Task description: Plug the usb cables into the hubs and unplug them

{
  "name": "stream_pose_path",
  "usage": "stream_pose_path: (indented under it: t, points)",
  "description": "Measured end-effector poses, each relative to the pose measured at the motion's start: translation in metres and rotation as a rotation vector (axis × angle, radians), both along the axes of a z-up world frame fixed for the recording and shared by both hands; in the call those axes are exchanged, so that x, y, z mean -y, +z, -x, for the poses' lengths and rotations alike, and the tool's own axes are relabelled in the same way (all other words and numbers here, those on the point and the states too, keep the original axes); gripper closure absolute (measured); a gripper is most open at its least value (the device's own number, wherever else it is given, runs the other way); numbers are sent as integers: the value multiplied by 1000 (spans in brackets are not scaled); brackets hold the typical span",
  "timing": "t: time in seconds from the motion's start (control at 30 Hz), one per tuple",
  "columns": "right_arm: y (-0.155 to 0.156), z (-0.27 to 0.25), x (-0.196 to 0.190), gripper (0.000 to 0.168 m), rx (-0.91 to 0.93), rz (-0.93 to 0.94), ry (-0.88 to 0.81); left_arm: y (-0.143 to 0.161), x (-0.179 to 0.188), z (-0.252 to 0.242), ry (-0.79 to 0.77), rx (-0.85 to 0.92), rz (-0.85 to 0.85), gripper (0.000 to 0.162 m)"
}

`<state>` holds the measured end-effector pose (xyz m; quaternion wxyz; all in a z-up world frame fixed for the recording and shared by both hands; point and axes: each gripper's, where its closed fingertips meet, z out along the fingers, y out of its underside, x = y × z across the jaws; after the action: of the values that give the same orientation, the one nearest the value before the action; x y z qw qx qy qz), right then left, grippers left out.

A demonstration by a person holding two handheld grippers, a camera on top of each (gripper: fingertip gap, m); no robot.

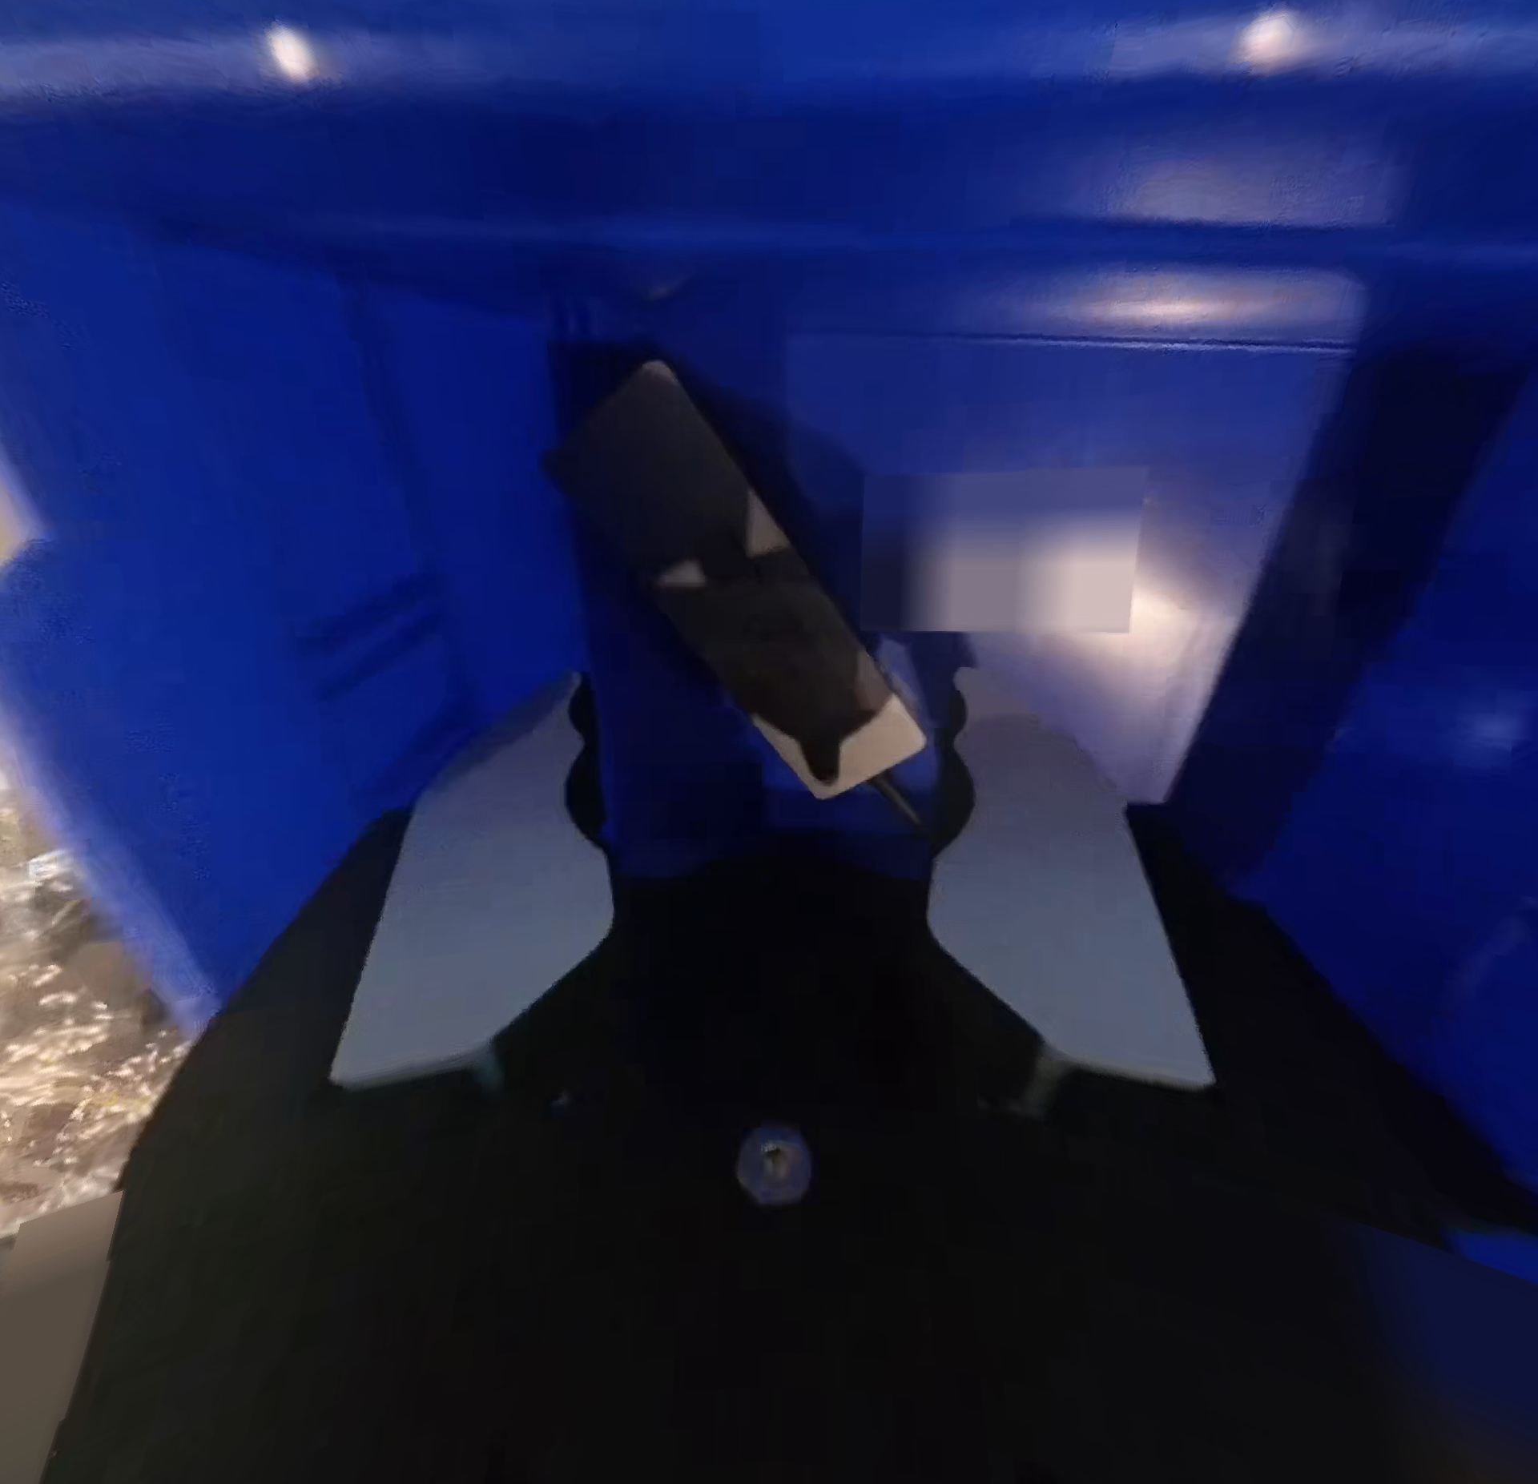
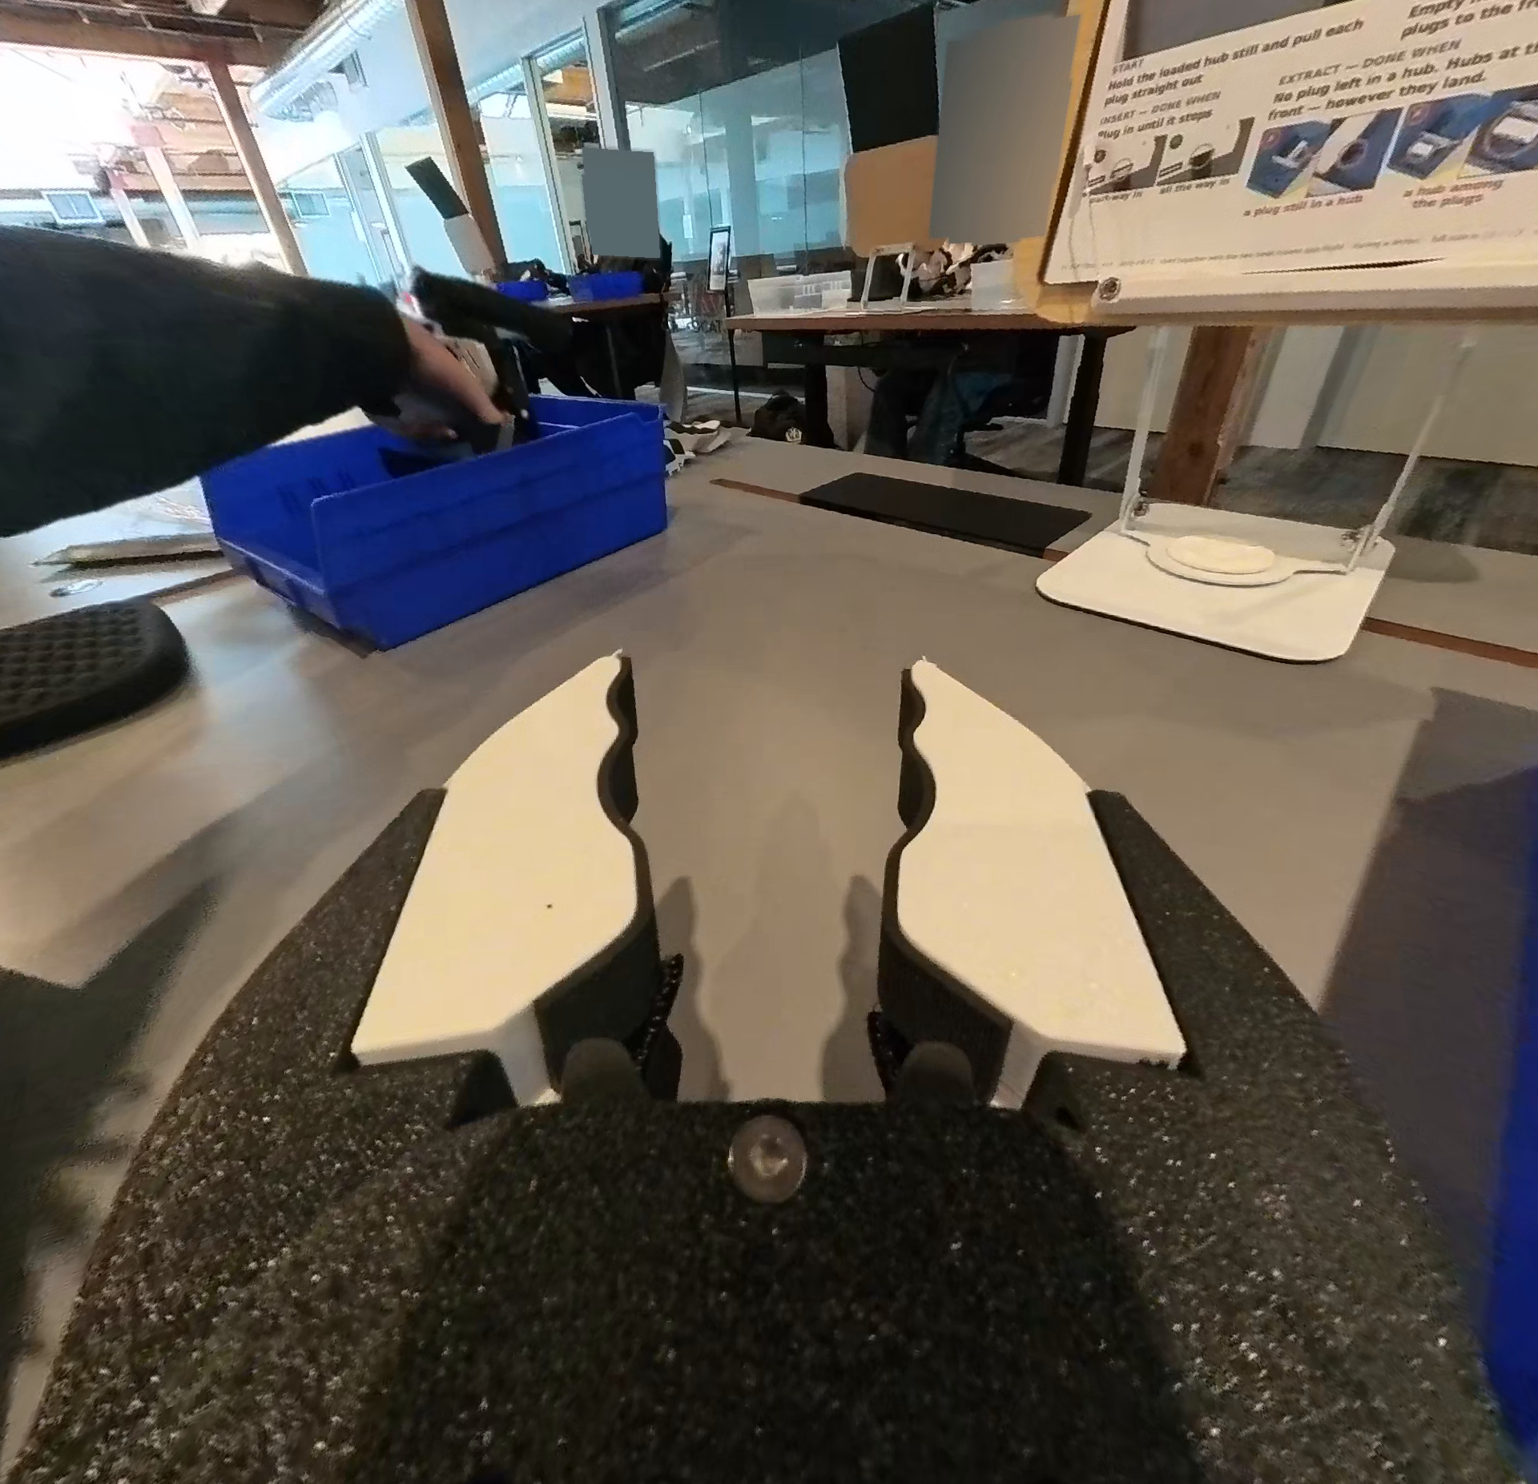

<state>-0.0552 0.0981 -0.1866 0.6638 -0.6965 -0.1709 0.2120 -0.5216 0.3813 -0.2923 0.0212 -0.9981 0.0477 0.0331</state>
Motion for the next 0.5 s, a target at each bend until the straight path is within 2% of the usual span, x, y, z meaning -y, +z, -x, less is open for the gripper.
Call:
stream_pose_path:
  t: [0.03,0.1,0.17,0.33,0.5]
  points:
    - [0,1,0,108,2,0,2,-3,1,0,7,4,14,83]
    - [-1,2,0,108,11,0,6,-7,1,-1,10,17,20,91]
    - [-2,3,0,108,26,4,7,-9,0,-3,-9,32,19,116]
    - [-7,4,-1,110,62,13,-1,3,-2,5,-113,-50,5,122]
    - [-8,5,-1,111,65,17,3,54,-12,10,-237,-108,-134,127]
